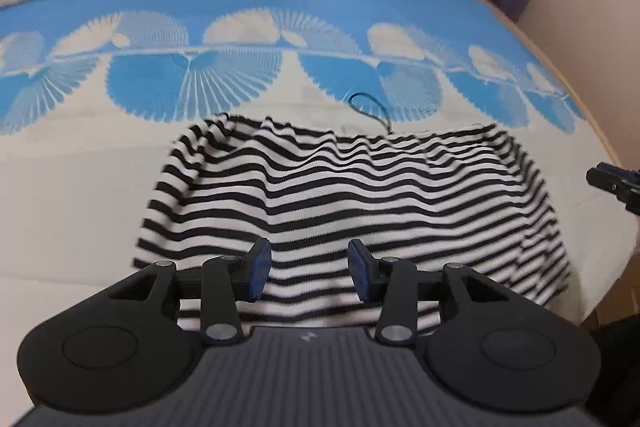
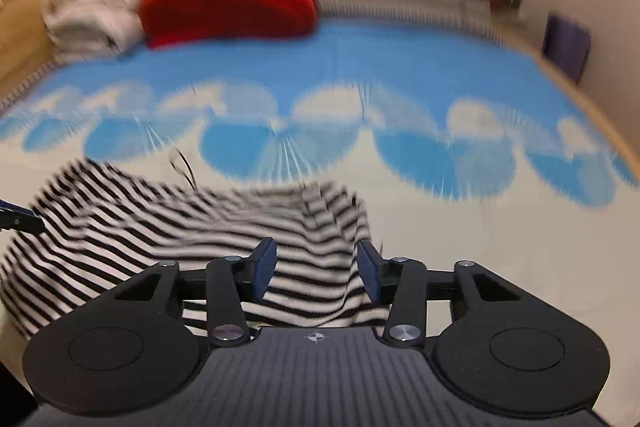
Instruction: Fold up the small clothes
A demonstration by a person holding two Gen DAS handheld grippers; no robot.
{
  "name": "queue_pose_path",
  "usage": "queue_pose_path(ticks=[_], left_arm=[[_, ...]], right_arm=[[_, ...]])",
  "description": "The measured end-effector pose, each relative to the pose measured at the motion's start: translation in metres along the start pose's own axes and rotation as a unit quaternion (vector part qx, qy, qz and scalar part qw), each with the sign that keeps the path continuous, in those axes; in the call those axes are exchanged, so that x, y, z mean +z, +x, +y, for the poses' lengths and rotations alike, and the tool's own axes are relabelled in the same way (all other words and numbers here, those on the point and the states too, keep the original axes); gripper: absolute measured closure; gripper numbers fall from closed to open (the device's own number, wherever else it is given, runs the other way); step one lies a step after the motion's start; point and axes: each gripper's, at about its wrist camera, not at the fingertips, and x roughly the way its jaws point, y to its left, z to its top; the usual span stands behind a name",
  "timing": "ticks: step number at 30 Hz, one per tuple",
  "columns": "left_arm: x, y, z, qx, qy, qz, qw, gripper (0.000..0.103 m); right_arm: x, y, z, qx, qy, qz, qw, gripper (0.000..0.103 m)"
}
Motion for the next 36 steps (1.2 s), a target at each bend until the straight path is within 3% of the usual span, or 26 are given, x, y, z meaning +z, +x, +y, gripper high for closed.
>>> queue_pose_path(ticks=[2,3,5,7,10,15,18,20,22,24,26,31,36], left_arm=[[-0.021,-0.008,0.011,-0.004,-0.018,-0.007,0.9998,0.054],[-0.028,-0.008,0.019,0.001,-0.049,0.013,0.9987,0.055],[-0.032,-0.017,0.034,-0.010,-0.083,-0.002,0.9965,0.055],[-0.036,-0.018,0.050,0.002,-0.112,0.001,0.9937,0.055],[-0.045,-0.014,0.076,0.002,-0.182,0.029,0.9829,0.055],[-0.054,-0.009,0.103,-0.011,-0.247,0.048,0.9678,0.054],[-0.057,0.001,0.117,0.001,-0.280,0.080,0.9568,0.054],[-0.060,0.006,0.127,0.005,-0.308,0.092,0.9470,0.042],[-0.067,0.006,0.140,0.022,-0.352,0.098,0.9305,0.034],[-0.074,0.004,0.151,0.034,-0.402,0.100,0.9096,0.033],[-0.080,0.002,0.157,0.022,-0.433,0.103,0.8952,0.033],[-0.094,0.015,0.152,-0.003,-0.458,0.154,0.8754,0.033],[-0.095,0.027,0.145,0.014,-0.459,0.159,0.8739,0.034]], right_arm=[[-0.009,-0.015,-0.005,-0.006,0.022,-0.011,1.000,0.053],[-0.011,-0.020,-0.009,-0.008,0.034,-0.011,0.999,0.053],[-0.014,-0.031,-0.014,-0.014,0.057,-0.028,0.998,0.053],[-0.019,-0.030,-0.023,-0.026,0.075,-0.024,0.997,0.051],[-0.024,-0.026,-0.036,-0.041,0.098,-0.012,0.994,0.051],[-0.029,-0.027,-0.050,-0.039,0.122,-0.006,0.992,0.051],[-0.032,-0.030,-0.055,-0.035,0.130,-0.009,0.991,0.051],[-0.032,-0.031,-0.060,-0.033,0.135,-0.010,0.990,0.051],[-0.033,-0.030,-0.064,-0.033,0.138,-0.008,0.990,0.051],[-0.033,-0.030,-0.066,-0.034,0.138,-0.005,0.990,0.051],[-0.034,-0.028,-0.068,-0.034,0.135,-0.002,0.990,0.051],[-0.034,-0.026,-0.071,-0.030,0.140,0.001,0.990,0.051],[-0.032,-0.025,-0.066,-0.024,0.148,-0.001,0.989,0.051]])
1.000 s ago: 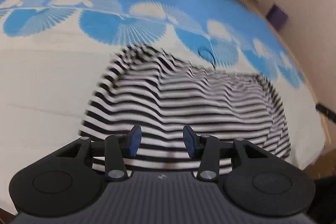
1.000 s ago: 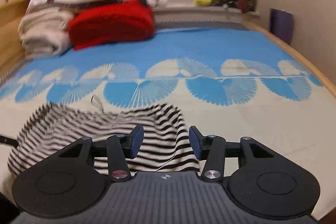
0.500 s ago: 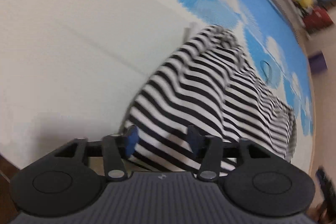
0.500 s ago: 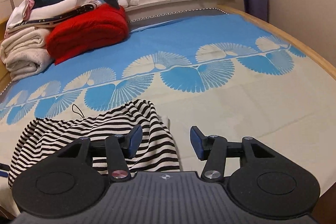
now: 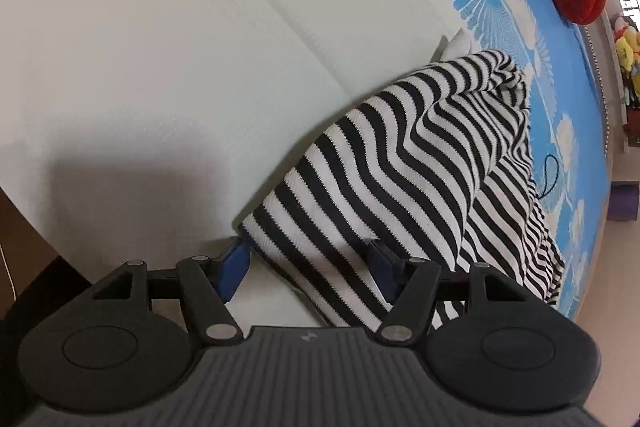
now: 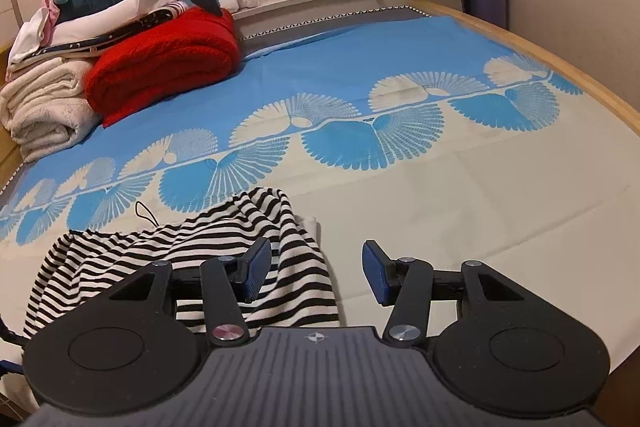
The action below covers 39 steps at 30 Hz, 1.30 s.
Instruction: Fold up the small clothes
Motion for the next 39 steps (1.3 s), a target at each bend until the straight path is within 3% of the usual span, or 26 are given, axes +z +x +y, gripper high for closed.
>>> queue_pose_path(ticks=[3,4,5,6,8,19,27,34,39], left_arm=[[0.001,0.005,-0.005,0.007,0.002,-0.011,0.9999,0.037],[0.000,0.005,-0.007,0.007,0.008,-0.016,0.9998,0.047],[0.001,0.005,-0.009,0.004,0.013,-0.021,0.9997,0.070],[0.002,0.005,-0.010,0.000,0.016,-0.026,0.9995,0.084],[0.002,0.002,-0.011,-0.015,0.022,-0.030,0.9992,0.093],[-0.005,-0.040,-0.021,-0.074,0.087,-0.081,0.9902,0.095],[-0.018,-0.074,-0.041,-0.054,0.109,-0.108,0.9867,0.095],[-0.009,-0.066,-0.020,-0.040,0.092,-0.094,0.9905,0.095],[-0.009,-0.076,-0.052,-0.040,0.146,-0.120,0.9812,0.096]], right_arm=[[-0.001,0.000,0.004,-0.002,-0.012,0.000,1.000,0.051],[-0.001,-0.001,0.005,-0.002,-0.014,0.000,1.000,0.051],[-0.001,-0.001,0.004,-0.003,-0.014,0.000,1.000,0.051],[-0.001,-0.001,0.004,-0.004,-0.013,0.000,1.000,0.051],[0.000,-0.001,0.001,-0.007,-0.004,-0.001,1.000,0.051],[0.004,0.008,0.005,-0.015,0.020,0.004,1.000,0.051],[0.007,0.005,0.011,-0.009,0.043,-0.008,0.999,0.051],[0.010,0.014,0.006,-0.011,0.070,-0.002,0.997,0.051],[0.011,0.017,0.012,-0.019,0.030,-0.006,0.999,0.051]])
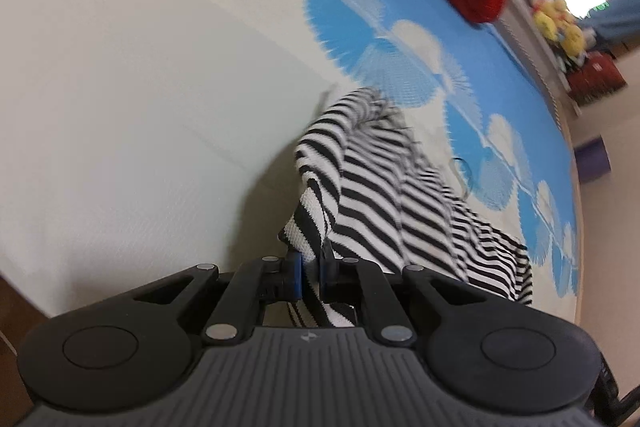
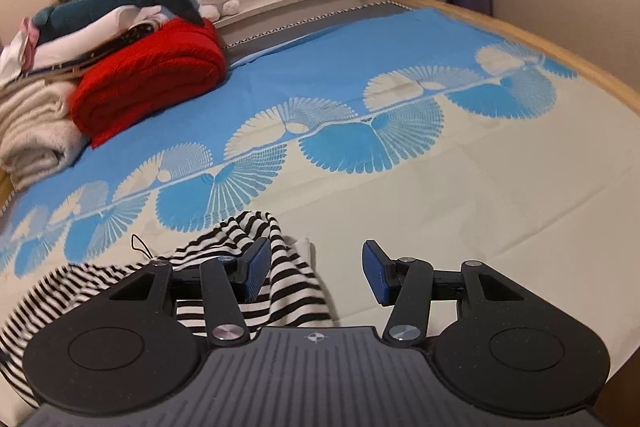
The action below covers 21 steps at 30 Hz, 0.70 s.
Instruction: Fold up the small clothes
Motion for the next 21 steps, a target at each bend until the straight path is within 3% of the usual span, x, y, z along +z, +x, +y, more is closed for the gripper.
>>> queue_pose_path(ticks=[3,6,13,15,17,19,21], left_arm=[[-0.005,-0.006,-0.043,-0.009,0.059,-0.027,0.9978,0.096],[-0.020,-0.007,-0.102,-0.035,0.131,-0.052,0.9894,0.096],[-0.086,0.025,-0.235,-0.129,0.234,-0.039,0.9628,0.096],[-0.114,0.040,-0.273,-0.163,0.270,-0.016,0.9488,0.096],[-0.147,0.058,-0.309,-0.195,0.316,0.023,0.9282,0.095],[-0.179,0.080,-0.337,-0.207,0.364,0.081,0.9046,0.090],[-0.193,0.090,-0.347,-0.215,0.384,0.112,0.8910,0.088]], right_arm=[[0.001,-0.003,-0.005,-0.006,-0.011,-0.004,1.000,0.051],[0.001,-0.008,-0.017,-0.012,-0.011,-0.008,1.000,0.051],[0.000,-0.016,-0.047,-0.029,0.003,-0.003,1.000,0.051],[0.001,-0.017,-0.055,-0.032,0.017,-0.001,0.999,0.051],[0.001,-0.018,-0.061,-0.032,0.030,-0.001,0.999,0.051],[0.002,-0.019,-0.067,-0.028,0.047,-0.003,0.999,0.051],[0.003,-0.017,-0.071,-0.020,0.064,-0.003,0.998,0.051]])
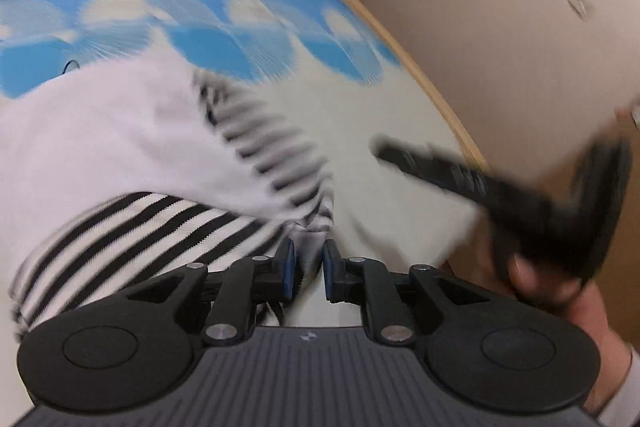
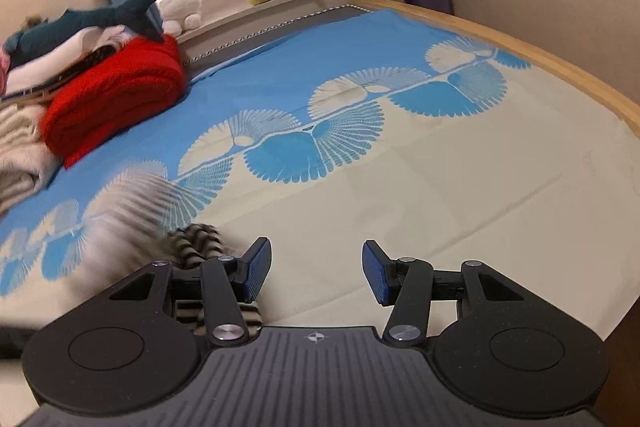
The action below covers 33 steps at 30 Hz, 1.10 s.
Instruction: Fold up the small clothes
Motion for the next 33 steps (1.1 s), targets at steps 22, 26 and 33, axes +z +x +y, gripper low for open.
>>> queue_pose_path(ticks=[22,26,33], left_arm=[[-0.025,-0.125,0.143,0.138,-0.150,-0.075,0.9761,0.068],[-0.027,-0.118,0.132,0.136,-0.126,-0.055,0.9811,0.065],[-0.025,-0.078,0.103,0.128,-0.076,-0.025,0.9885,0.057]], right_arm=[[-0.043,0.071,0.038,0.092,-0.010,0.239,0.967,0.101],[-0.028,0.025,0.016,0.184,0.014,0.172,0.968,0.101],[-0.027,-0.027,-0.018,0.237,-0.012,0.145,0.960,0.102]])
